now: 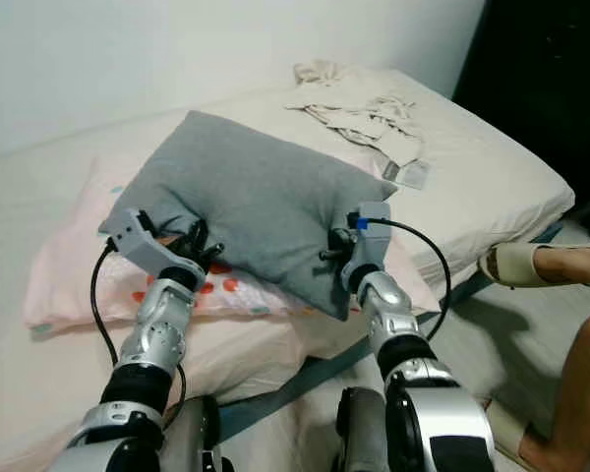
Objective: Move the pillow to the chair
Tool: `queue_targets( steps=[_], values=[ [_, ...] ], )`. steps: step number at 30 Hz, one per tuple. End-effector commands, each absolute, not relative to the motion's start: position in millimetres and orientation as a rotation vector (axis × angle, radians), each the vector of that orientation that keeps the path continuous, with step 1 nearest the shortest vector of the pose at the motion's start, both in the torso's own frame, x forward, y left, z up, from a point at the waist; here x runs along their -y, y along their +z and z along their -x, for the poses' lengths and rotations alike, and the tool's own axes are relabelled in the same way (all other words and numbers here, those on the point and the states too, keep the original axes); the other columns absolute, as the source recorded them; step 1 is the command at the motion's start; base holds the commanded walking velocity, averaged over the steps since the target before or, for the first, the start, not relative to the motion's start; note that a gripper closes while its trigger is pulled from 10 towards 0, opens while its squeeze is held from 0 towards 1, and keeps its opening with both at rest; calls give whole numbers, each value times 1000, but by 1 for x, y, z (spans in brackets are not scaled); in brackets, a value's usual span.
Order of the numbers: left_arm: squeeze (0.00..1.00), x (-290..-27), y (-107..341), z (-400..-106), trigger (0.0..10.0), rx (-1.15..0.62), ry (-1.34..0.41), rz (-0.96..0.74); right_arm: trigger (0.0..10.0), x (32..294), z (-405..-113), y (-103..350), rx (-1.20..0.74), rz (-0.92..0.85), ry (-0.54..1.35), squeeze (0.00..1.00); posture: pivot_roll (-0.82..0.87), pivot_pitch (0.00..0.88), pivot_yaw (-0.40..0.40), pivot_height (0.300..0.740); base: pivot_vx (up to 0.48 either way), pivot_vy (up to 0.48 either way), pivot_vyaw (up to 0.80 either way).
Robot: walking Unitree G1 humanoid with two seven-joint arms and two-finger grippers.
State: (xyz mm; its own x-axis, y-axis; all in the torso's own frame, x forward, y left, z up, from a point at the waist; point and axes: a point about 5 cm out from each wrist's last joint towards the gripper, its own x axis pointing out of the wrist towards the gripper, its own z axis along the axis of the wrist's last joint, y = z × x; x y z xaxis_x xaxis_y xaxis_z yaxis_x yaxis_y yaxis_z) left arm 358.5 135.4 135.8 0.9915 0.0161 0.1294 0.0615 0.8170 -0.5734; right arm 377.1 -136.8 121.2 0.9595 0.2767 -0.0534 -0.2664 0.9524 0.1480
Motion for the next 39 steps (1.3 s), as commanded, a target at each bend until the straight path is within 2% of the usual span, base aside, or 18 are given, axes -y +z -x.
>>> queue_targets(
  steps=[1,3,4,5,7,8,9,10,11,12,13,14,19,20,25,30,35,39],
  values=[
    [0,-129,133,-356,0,119,-45,561,0,133,-376,124,-52,-112,290,0,4,120,-13,591,0,0,0],
    [0,-129,144,-355,0,168,-38,540,0,130,-378,146,69,-90,308,0,-1,112,-13,591,0,0,0],
    [0,-129,144,-355,0,168,-38,540,0,130,-378,146,69,-90,308,0,-1,112,-13,591,0,0,0],
    [0,-129,153,-354,275,218,-53,560,0,126,-377,162,145,-102,327,0,-6,103,-12,591,0,0,0],
    [0,-127,167,-352,0,272,-97,507,0,112,-370,186,285,50,421,0,-16,81,-11,591,0,0,0],
    [0,-127,167,-352,0,272,-97,507,0,112,-370,186,285,50,421,0,-16,81,-11,591,0,0,0],
    [0,-121,167,-350,3569,253,-114,400,0,100,-364,189,322,159,491,0,-15,74,-13,591,0,0,0],
    [0,-121,167,-350,3569,253,-114,400,0,100,-364,189,322,159,491,0,-15,74,-13,591,0,0,0],
    [0,-119,166,-350,6235,243,-103,346,0,98,-363,187,318,163,495,0,-13,62,-18,591,0,0,0],
    [0,-115,163,-349,8471,223,-107,308,0,97,-362,185,313,144,488,0,-10,56,-23,591,0,0,0],
    [0,-115,163,-349,8471,223,-107,308,0,97,-362,185,313,144,488,0,-10,56,-23,591,0,0,0],
    [0,-113,164,-348,10000,229,-109,310,0,97,-362,184,312,141,478,0,-7,51,-24,591,0,0,0],
    [0,-107,169,-340,10000,277,-119,235,78,95,-358,186,328,106,425,0,-8,46,-23,591,0,0,0],
    [0,-107,168,-338,10000,272,-117,216,10000,95,-356,184,317,62,392,0,-6,45,-20,591,0,0,0],
    [0,-108,167,-334,10000,263,-99,167,10000,98,-350,177,314,50,353,0,-3,44,-21,591,0,0,0],
    [0,-111,158,-331,10000,240,-60,89,10000,100,-345,168,309,181,361,0,-6,41,-19,591,0,0,0],
    [0,-106,154,-330,10000,230,-102,25,10000,101,-342,166,300,132,380,0,-8,39,-16,591,0,0,0],
    [0,-106,154,-327,10000,232,-99,29,10000,103,-341,169,313,120,355,0,-6,40,-13,616,0,0,0]
  ],
)
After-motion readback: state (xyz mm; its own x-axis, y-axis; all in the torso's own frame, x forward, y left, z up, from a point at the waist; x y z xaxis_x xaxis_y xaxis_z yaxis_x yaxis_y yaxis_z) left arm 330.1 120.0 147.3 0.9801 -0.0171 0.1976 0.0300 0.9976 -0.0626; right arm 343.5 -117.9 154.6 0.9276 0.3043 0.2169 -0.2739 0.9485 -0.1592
